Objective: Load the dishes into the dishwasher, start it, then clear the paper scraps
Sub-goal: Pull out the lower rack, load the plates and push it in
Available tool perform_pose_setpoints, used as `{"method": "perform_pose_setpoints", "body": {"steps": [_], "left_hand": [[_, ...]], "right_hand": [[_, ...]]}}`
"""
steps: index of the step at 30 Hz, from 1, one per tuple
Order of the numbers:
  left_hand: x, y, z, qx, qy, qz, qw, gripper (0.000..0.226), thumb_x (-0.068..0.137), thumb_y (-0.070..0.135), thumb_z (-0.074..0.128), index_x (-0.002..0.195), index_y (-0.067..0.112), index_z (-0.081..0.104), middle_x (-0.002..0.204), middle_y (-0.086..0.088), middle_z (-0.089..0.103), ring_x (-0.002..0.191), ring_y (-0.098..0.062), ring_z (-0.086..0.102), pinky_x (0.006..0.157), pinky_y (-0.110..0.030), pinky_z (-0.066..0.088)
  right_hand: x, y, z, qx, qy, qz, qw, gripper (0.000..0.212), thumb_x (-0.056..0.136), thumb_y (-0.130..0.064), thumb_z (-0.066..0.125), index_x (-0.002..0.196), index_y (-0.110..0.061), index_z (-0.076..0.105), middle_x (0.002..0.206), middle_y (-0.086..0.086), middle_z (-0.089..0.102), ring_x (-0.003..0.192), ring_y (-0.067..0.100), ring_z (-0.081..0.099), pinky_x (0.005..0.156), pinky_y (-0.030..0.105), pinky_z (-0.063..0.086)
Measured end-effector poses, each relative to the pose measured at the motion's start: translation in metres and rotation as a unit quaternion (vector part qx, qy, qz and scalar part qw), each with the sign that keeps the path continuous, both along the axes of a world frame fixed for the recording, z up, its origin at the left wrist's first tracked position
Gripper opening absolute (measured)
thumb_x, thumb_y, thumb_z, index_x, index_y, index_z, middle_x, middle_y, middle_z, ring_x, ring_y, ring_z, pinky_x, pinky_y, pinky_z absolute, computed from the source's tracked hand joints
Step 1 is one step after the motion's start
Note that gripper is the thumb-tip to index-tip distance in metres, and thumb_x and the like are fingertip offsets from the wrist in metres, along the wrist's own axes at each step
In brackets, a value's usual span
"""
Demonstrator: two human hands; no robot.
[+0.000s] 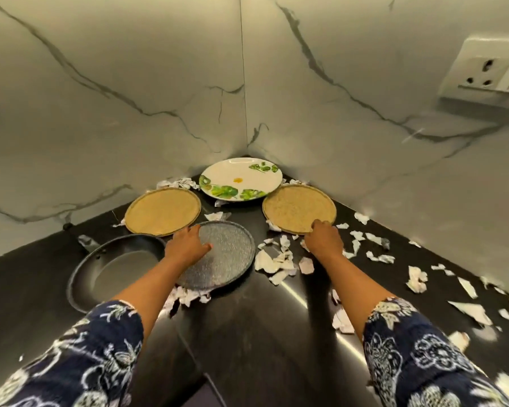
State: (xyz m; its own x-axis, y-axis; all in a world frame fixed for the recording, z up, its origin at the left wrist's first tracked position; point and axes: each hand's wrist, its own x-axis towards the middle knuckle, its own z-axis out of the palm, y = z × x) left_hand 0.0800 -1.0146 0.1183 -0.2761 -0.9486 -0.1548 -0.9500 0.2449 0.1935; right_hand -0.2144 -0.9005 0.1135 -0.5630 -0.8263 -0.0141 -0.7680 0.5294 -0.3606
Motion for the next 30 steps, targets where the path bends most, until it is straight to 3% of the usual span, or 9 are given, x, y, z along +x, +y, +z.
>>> {"method": "perform_pose_setpoints", "body": {"steps": [5,13,18,20,23,26,30], "left_hand": [[-0.008,-0.031,-0.010,0.097,-0.013,0.028,0.995,0.119,0.061,0.078,0.064,0.151,0.020,0.012,0.155,-0.014,0.019,0.141,-0.036,0.021,0.112,-0.051,0.027],[-0.010,-0.046,-0.019,0.097,-0.006,0.040,0.994,0.126,0.053,0.075,0.071,0.152,0.025,0.011,0.152,-0.015,0.017,0.140,-0.039,0.015,0.110,-0.059,0.025],[-0.013,-0.049,-0.008,0.028,0.086,0.087,0.992,0.110,0.058,0.061,0.078,0.145,0.016,0.029,0.142,-0.019,0.028,0.132,-0.037,0.022,0.104,-0.049,0.033],[-0.012,-0.053,0.002,-0.002,0.136,0.097,0.986,0.090,0.064,0.052,0.079,0.137,0.013,0.043,0.136,-0.019,0.040,0.127,-0.036,0.034,0.102,-0.046,0.036],[-0.011,-0.060,0.026,-0.011,0.243,0.104,0.964,0.055,0.072,0.039,0.078,0.115,0.008,0.061,0.113,-0.014,0.063,0.103,-0.028,0.057,0.088,-0.040,0.047],[-0.013,-0.065,0.053,-0.021,0.315,0.099,0.944,0.029,0.079,0.029,0.075,0.102,0.011,0.069,0.101,-0.009,0.067,0.099,-0.027,0.059,0.085,-0.037,0.046],[-0.021,-0.062,0.076,-0.021,0.336,0.076,0.939,0.029,0.083,0.028,0.072,0.106,0.011,0.066,0.102,-0.008,0.063,0.099,-0.025,0.056,0.089,-0.037,0.044]], "right_hand": [[-0.024,-0.033,-0.006,0.005,0.024,-0.018,1.000,0.039,0.091,-0.026,0.050,0.126,-0.008,0.047,0.129,0.014,0.045,0.120,0.033,0.041,0.090,0.043,0.043],[-0.042,-0.036,-0.019,-0.023,0.039,-0.052,0.998,0.049,0.088,-0.033,0.056,0.130,-0.011,0.044,0.133,0.014,0.042,0.122,0.032,0.039,0.092,0.044,0.042],[-0.052,-0.028,-0.016,-0.012,0.001,-0.085,0.996,0.064,0.086,-0.037,0.062,0.136,-0.007,0.035,0.137,0.018,0.035,0.125,0.036,0.035,0.098,0.046,0.039],[-0.057,-0.029,-0.012,-0.018,-0.040,-0.096,0.994,0.067,0.085,-0.034,0.065,0.136,-0.003,0.034,0.136,0.020,0.035,0.125,0.038,0.035,0.099,0.045,0.038],[-0.060,-0.036,-0.003,-0.005,-0.102,-0.108,0.989,0.066,0.085,-0.029,0.066,0.136,-0.003,0.033,0.135,0.021,0.034,0.122,0.039,0.041,0.098,0.042,0.039],[-0.058,-0.045,0.003,0.005,-0.148,-0.144,0.979,0.061,0.087,-0.021,0.063,0.137,-0.004,0.032,0.137,0.021,0.034,0.121,0.039,0.044,0.097,0.041,0.041],[-0.056,-0.055,0.002,0.011,-0.164,-0.194,0.967,0.062,0.087,-0.015,0.065,0.137,-0.004,0.030,0.139,0.022,0.035,0.125,0.038,0.043,0.096,0.041,0.043]]}}
